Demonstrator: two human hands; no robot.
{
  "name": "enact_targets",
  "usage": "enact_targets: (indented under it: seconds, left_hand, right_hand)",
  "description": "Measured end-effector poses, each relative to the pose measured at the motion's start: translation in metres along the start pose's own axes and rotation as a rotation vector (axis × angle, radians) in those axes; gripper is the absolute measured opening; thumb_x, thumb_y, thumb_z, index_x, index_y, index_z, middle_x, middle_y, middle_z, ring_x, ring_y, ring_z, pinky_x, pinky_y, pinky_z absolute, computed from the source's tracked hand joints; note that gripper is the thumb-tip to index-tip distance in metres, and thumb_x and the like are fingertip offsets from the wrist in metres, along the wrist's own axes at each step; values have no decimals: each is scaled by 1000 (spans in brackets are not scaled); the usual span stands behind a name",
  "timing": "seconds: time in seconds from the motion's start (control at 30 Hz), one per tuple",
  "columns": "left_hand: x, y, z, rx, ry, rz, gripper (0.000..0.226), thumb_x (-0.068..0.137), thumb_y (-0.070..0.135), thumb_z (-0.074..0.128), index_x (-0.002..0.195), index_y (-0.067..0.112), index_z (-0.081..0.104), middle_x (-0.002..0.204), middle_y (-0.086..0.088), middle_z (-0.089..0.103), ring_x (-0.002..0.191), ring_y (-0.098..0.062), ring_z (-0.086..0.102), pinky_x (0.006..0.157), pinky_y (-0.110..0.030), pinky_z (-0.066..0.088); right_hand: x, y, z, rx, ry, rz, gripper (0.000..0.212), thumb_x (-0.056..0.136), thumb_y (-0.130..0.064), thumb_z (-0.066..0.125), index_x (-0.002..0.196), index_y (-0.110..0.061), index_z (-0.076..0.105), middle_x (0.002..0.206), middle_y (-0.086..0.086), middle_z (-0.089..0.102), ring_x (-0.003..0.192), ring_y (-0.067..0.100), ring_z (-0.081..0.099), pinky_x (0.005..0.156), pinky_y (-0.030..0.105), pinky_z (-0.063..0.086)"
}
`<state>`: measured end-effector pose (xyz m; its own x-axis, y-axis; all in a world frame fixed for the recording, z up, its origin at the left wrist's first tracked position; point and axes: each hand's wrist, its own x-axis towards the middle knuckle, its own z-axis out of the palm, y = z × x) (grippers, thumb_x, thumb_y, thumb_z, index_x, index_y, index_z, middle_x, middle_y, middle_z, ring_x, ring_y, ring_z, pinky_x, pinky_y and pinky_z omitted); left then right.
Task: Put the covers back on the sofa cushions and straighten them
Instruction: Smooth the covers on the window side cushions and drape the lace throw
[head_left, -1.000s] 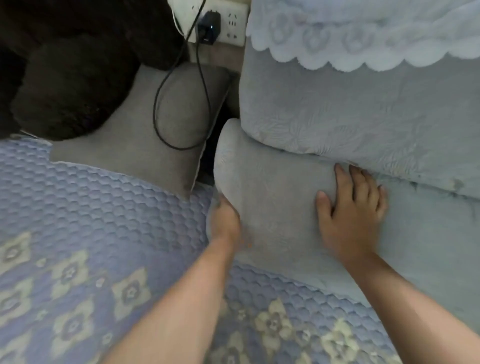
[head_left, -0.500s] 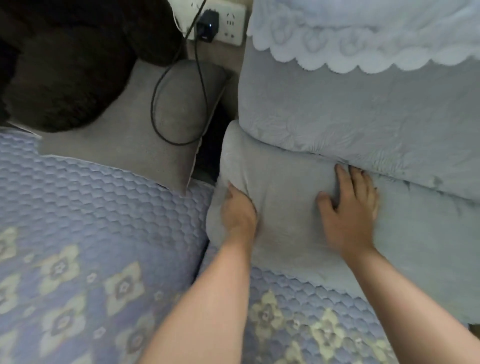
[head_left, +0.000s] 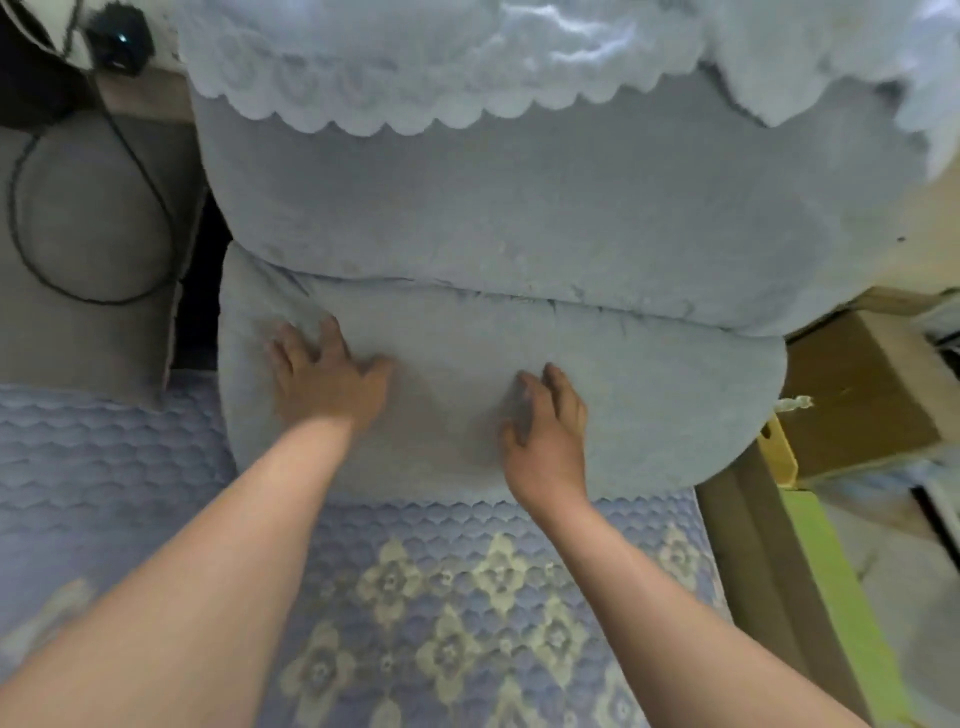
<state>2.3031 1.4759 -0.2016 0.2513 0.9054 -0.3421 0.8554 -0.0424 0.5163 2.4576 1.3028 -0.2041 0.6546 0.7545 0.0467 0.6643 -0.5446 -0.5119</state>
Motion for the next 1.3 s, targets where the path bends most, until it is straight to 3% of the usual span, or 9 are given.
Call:
enact_targets:
  seconds: [0.17, 0.33, 0.47, 0.67, 0.8, 0.9, 1.03, 1.1, 1.3]
  left_hand:
    - [-50, 1, -4, 330, 233, 62, 86, 88, 44, 63, 157, 19, 16, 163, -17, 6, 147, -42, 11, 115, -55, 22]
    - [-56, 58, 39, 490, -76, 280, 79, 95, 41, 53, 158, 26, 7, 165, -12, 3, 151, -37, -11, 118, -61, 7]
    - [-37, 75, 68, 605, -147, 118, 76, 97, 45, 44, 158, 31, 0, 163, -24, -11, 147, -43, -24, 116, -64, -4]
    - [-44, 106, 68, 636, -211, -132, 75, 96, 46, 41, 157, 40, -1, 164, -17, -15, 151, -43, -8, 120, -57, 11]
    - [-93, 168, 3, 545, -88, -73, 56, 92, 44, 48, 146, 29, 45, 149, -11, 45, 135, -31, 45, 109, -38, 40]
    - [-119, 221, -47, 467, 76, 30, 53, 93, 37, 49, 144, 24, 46, 143, -9, 46, 130, -32, 46, 102, -39, 45]
    - [-149, 277, -113, 419, 146, 134, 54, 95, 33, 48, 148, 28, 40, 147, -4, 42, 133, -27, 42, 102, -39, 45]
    - [-160, 289, -136, 398, 133, 119, 54, 95, 33, 48, 148, 28, 40, 148, -4, 41, 134, -26, 41, 105, -41, 43]
    - [-203, 282, -149, -163, 33, 83, 43, 97, 35, 56, 140, 28, 51, 141, 2, 50, 109, -14, 57, 88, -31, 51]
  right_hand:
    - [14, 87, -83, -139, 51, 133, 67, 86, -14, 59, 148, -24, 36, 157, 9, 20, 141, 35, 22, 115, 46, 30]
    - [52, 205, -146, -188, 23, 335, 72, 92, -33, 57, 152, -14, 22, 156, 21, 21, 139, 44, 27, 110, 50, 30]
    - [92, 267, -171, 207, 94, 558, 37, 98, -32, 53, 122, -5, 46, 121, 15, 57, 121, 37, 54, 84, 32, 39]
    - [109, 259, -178, 172, 65, 794, 51, 96, -35, 53, 139, -11, 38, 143, 21, 39, 129, 43, 42, 106, 48, 39]
    - [133, 151, -274, 176, 605, 21, 31, 84, -8, 60, 114, -6, 57, 116, 16, 49, 107, 33, 49, 92, 40, 41]
    - [190, 77, -334, 103, 518, -332, 37, 82, -10, 64, 119, -13, 57, 120, 9, 46, 108, 31, 49, 89, 42, 45]
    - [259, 22, -372, -178, -82, -289, 89, 83, -33, 68, 156, -31, 16, 158, 12, 13, 140, 39, 28, 115, 44, 28]
    - [273, 14, -365, -312, -237, -253, 83, 86, -35, 63, 154, -40, 16, 158, 13, 13, 141, 44, 24, 119, 47, 24]
    - [205, -17, -353, 254, 142, -170, 20, 93, -15, 50, 98, -4, 65, 114, 13, 47, 107, 38, 45, 96, 44, 43]
